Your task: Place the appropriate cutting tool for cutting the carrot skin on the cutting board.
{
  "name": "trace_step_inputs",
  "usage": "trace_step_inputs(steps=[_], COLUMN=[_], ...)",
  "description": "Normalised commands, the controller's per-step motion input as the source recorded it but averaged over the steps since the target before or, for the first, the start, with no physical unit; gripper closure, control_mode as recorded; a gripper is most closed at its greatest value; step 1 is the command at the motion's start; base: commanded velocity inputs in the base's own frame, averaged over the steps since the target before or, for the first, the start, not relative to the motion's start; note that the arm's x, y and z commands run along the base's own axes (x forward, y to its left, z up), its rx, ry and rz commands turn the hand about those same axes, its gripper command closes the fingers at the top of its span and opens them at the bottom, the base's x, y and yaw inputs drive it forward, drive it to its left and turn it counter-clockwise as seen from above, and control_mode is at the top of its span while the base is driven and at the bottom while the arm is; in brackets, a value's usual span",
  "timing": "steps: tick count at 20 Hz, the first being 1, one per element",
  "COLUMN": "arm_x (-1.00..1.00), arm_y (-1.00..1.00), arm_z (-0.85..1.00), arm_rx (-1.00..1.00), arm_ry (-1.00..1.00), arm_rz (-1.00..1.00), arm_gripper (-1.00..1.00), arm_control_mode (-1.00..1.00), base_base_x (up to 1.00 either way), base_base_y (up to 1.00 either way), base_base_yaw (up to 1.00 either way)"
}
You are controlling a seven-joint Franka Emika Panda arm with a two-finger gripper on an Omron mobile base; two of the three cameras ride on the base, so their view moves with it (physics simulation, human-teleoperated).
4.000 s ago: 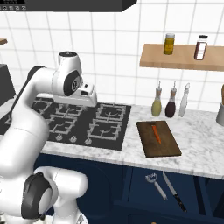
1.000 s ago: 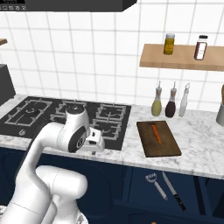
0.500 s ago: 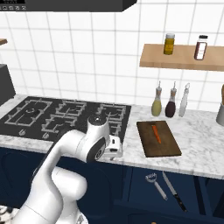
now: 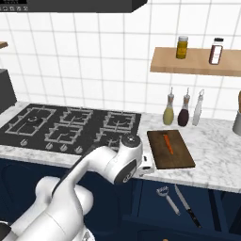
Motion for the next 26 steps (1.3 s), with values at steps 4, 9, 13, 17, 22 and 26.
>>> trace_step_inputs(steps=[4,9,13,17,22,26], arm_x=[0.26,0.26,0.24,0.05,-0.06,-0.17], arm_y=[-0.75,-0.69,-0.75,-0.38,-0.09,-0.05], arm_z=[0.0,0.0,0.0,0.03,-0.21,-0.52], arm_rx=[0.0,0.0,0.0,0.0,0.0,-0.03], arm_ry=[0.0,0.0,0.0,0.0,0.0,0.01], arm_rz=[0.07,0.07,0.08,0.05,0.0,0.0], arm_gripper=[-1.0,-1.0,-1.0,-1.0,-1.0,-1.0], arm_control_mode=[-1.0,-1.0,-1.0,-1.0,-1.0,-1.0], base_base_x=[0.0,0.0,0.0,0.0,0.0,0.0], base_base_y=[0.0,0.0,0.0,0.0,0.0,0.0], base_base_yaw=[0.0,0.0,0.0,0.0,0.0,0.0])
